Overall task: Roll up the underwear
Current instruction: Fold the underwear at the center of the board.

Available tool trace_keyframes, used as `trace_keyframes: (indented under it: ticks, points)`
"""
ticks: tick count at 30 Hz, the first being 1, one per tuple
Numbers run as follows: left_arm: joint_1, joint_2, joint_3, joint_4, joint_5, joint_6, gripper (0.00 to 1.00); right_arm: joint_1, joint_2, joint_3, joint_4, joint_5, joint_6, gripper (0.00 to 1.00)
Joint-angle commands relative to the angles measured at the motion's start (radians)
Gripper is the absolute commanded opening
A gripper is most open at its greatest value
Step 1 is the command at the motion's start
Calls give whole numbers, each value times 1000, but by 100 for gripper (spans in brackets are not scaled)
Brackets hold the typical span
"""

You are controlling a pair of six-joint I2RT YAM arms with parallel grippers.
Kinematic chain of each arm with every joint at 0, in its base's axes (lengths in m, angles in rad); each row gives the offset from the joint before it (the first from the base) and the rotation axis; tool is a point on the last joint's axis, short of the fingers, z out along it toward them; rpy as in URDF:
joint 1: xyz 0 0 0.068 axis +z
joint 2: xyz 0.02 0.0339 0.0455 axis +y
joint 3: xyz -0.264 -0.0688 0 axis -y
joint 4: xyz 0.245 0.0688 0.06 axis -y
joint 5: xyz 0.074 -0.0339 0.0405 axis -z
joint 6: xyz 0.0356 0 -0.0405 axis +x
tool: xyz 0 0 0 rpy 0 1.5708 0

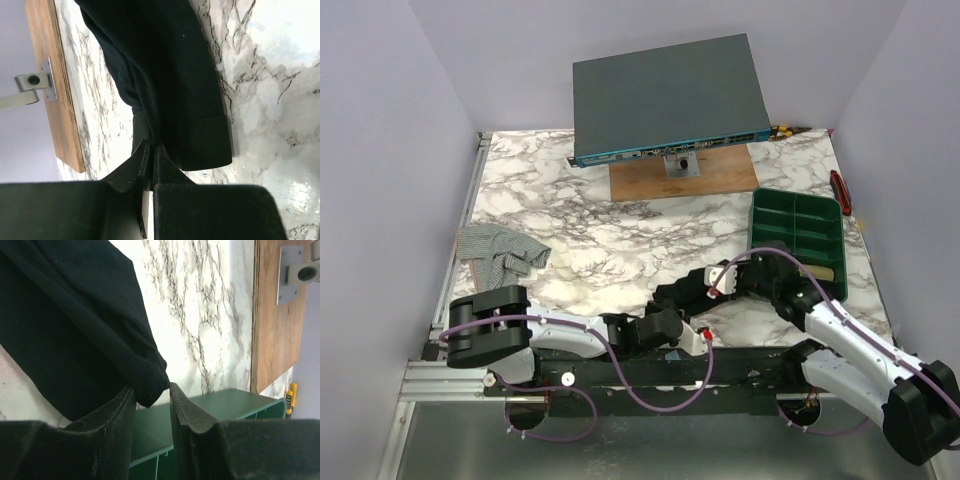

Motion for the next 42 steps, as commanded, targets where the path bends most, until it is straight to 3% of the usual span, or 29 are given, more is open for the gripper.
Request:
trace_keyframes:
  ticks: [1,13,23,32,36,42]
  points:
    - [-31,-21,36,-9,-31,-7,0,-7,-36,48,-127,55,37,36]
    - [-107,30,34,31,-84,35,0,-6,-75,124,-262,130,84,40]
    - [-154,83,42,46,-203,92,0,-6,9,270,-249,-83,348,40]
    - [-178,111,81,5,-236,70,3,-6,155,233,-152,-189,441,40]
    - [-191,119,75,16,-255,83,7,-6,199,242,-144,-187,465,39]
    - [-204,128,69,0,-258,79,34,-6,242,238,-237,-185,387,36]
